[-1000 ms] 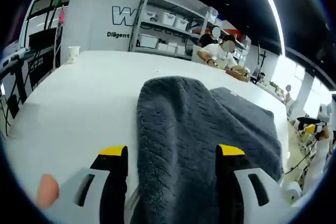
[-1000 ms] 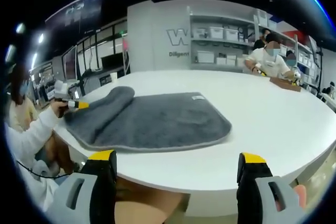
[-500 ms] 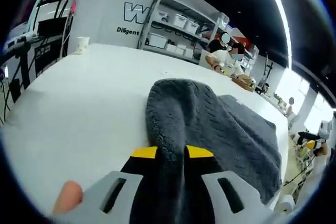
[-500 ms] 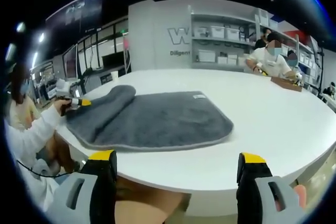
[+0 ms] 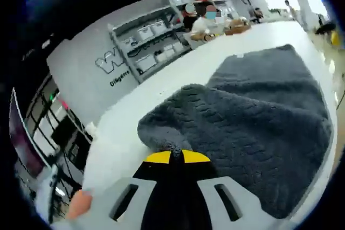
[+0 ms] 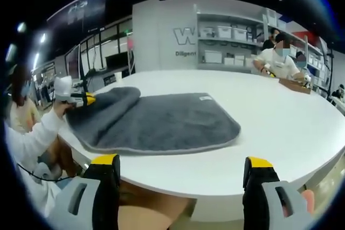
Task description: Open the folded towel by lifting each exposed corner and separating the folded layers until the towel lies flat within the target outline without major curled edges
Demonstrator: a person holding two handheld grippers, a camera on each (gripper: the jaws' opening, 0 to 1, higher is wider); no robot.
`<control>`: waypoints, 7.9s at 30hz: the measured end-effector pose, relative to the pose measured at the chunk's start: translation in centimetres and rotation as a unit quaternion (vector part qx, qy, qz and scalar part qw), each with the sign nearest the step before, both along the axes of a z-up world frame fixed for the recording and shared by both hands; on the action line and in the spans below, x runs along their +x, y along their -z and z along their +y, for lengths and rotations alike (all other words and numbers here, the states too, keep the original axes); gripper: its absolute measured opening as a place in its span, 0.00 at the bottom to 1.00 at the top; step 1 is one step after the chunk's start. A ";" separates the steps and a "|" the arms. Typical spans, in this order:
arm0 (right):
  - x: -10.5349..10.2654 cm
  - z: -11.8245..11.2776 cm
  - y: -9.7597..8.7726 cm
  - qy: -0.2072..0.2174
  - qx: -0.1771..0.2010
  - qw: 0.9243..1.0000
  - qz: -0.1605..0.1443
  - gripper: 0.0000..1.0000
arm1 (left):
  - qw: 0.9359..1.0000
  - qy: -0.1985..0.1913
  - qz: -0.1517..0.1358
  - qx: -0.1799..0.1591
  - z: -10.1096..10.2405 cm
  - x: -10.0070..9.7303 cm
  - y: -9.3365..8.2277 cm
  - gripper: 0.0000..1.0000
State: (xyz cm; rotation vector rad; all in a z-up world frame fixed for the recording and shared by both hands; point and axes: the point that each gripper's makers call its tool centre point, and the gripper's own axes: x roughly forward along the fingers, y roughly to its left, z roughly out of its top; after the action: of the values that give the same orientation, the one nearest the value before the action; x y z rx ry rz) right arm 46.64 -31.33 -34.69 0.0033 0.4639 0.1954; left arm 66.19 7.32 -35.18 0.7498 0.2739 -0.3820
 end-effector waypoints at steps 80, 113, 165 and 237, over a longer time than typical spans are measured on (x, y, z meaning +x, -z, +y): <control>-0.1 0.2 0.0 0.000 -0.001 1.000 -0.001 0.95 | 0.893 0.165 0.166 -0.384 -4.2 -10.8 -1.9 0.81; -0.2 0.1 0.0 -0.005 0.000 1.000 0.002 0.94 | 0.895 0.182 0.209 -0.349 -4.9 -4.8 3.2 0.98; -0.3 0.0 0.0 -0.004 0.003 1.000 0.000 0.93 | 0.812 0.269 0.315 -0.412 -9.2 -5.9 -0.8 0.03; -0.2 0.8 -0.1 -0.018 0.000 1.000 0.002 0.93 | 0.898 -0.170 0.269 0.305 13.9 11.4 7.2 0.03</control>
State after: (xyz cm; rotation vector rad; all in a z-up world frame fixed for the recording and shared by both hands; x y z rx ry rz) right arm 46.43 -30.52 -34.63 -0.0052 0.4678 0.2303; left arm 77.61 21.23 -42.33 1.1808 1.0706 -0.1544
